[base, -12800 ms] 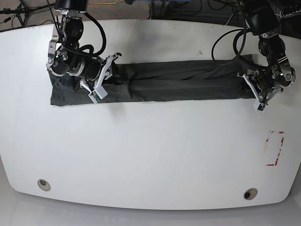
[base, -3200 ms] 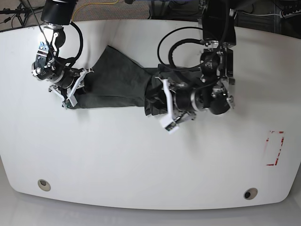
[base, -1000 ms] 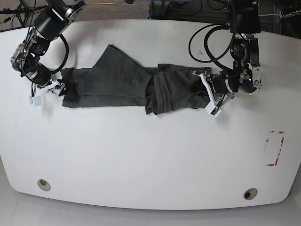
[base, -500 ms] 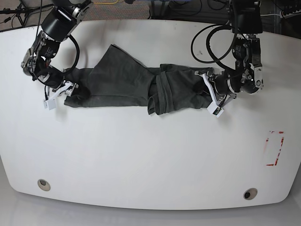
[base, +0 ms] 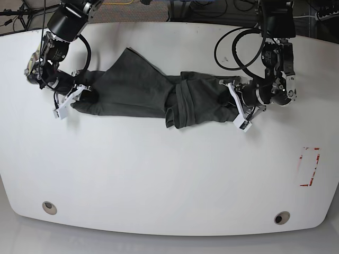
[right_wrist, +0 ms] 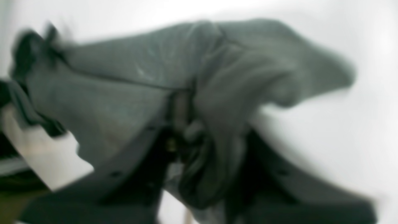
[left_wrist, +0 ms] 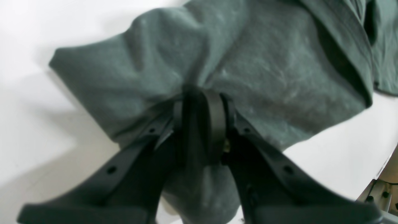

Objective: Fold the T-shirt properly
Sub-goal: 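Bring both grippers together, folding the strip ends toward the middle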

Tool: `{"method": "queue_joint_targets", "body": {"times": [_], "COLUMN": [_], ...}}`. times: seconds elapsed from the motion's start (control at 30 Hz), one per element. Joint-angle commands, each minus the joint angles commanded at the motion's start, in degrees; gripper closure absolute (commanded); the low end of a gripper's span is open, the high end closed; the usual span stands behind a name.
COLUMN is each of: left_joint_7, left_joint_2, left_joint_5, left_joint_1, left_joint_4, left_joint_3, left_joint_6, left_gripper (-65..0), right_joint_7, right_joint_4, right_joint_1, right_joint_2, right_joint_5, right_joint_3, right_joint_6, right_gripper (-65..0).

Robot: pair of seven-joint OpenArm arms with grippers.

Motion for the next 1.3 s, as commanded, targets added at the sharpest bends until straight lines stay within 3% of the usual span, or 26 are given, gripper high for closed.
{"method": "queue_joint_targets", "body": {"times": [0.23,0.43,0.57,0.83,1.1,1.3], "left_joint_7": [-2.5,-10.9,-13.2,-14.6,-15.3,-15.2], "left_joint_2": [1.8,2.5,4.8,9.1,10.4,10.6], "left_joint_5": [0.0,-0.2,-0.2,-0.1,-0.1,-0.1], "left_joint_1": [-3.5,-9.0,-11.2,-12.2,-12.0,-11.8], "left_joint_4": [-7.5,-18.6,-21.8,-24.4,-24.3,-24.2], "left_joint_3": [3.1,12.0,14.7,15.1,15.1,15.0], "left_joint_6": [2.5,5.6,7.5,9.1,9.1,9.1], "left_gripper": [-8.2,-8.2,-8.2,-8.2,-8.2,-8.2], "right_joint_7": [-0.1,-0.1,0.0,0.9,4.7,8.6], "right_joint_4": [8.0,17.5,21.1,23.9,23.6,22.7], "right_joint_1": [-0.1,0.4,0.6,3.4,4.1,4.0], "right_joint_2": [1.0,2.2,2.1,-0.4,-1.9,-2.7], "right_joint_5": [0.0,0.0,0.0,0.0,-0.1,-0.1], "right_joint_3": [-4.4,-11.3,-14.9,-24.0,-32.9,-37.3], "right_joint_6": [0.00,0.00,-1.01,-3.74,-8.75,-11.47], "right_gripper": [0.0,0.0,0.0,0.0,0.0,0.0]}}
